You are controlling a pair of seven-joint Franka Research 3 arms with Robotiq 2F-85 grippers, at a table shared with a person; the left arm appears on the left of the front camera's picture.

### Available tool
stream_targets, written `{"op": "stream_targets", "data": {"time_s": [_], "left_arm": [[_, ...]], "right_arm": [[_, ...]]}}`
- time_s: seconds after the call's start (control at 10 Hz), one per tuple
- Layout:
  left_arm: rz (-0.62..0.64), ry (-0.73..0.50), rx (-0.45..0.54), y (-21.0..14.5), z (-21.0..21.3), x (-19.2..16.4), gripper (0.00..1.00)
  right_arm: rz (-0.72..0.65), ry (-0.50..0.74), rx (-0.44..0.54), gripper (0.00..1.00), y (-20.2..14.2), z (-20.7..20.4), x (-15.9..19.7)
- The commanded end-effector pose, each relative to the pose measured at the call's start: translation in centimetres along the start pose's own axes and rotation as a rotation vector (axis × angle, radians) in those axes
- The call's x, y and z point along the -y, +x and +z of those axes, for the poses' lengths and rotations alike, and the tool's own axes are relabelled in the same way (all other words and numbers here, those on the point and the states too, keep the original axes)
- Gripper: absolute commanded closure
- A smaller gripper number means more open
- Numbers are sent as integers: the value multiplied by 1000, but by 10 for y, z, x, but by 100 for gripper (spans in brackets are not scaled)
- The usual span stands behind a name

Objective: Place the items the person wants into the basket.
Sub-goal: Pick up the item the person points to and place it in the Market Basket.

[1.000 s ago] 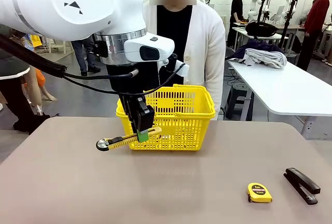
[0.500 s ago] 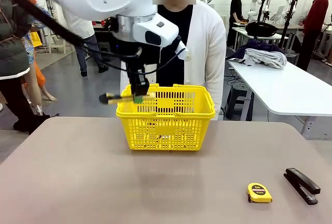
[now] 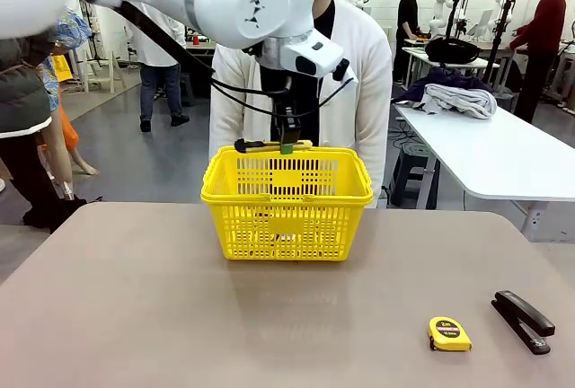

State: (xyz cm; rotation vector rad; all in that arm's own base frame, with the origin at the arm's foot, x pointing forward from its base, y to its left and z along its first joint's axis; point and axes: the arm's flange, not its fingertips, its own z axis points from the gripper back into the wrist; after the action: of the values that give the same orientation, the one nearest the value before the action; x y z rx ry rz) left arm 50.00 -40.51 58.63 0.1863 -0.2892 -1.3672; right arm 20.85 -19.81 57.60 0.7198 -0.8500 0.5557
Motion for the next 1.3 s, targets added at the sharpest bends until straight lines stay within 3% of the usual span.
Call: {"op": "stream_targets", "data": {"time_s": [0.0, 0.6, 1.2], "left_arm": [[-55, 2, -11, 13, -17, -30, 74], [-60, -132, -18, 2, -116, -99, 74], [-56, -231, -13, -9, -186, -108, 74]], "right_arm": [[13, 15, 26, 0, 2, -1, 1], [13, 15, 26, 0, 2, -1, 1], [13, 15, 26, 0, 2, -1, 1]]}}
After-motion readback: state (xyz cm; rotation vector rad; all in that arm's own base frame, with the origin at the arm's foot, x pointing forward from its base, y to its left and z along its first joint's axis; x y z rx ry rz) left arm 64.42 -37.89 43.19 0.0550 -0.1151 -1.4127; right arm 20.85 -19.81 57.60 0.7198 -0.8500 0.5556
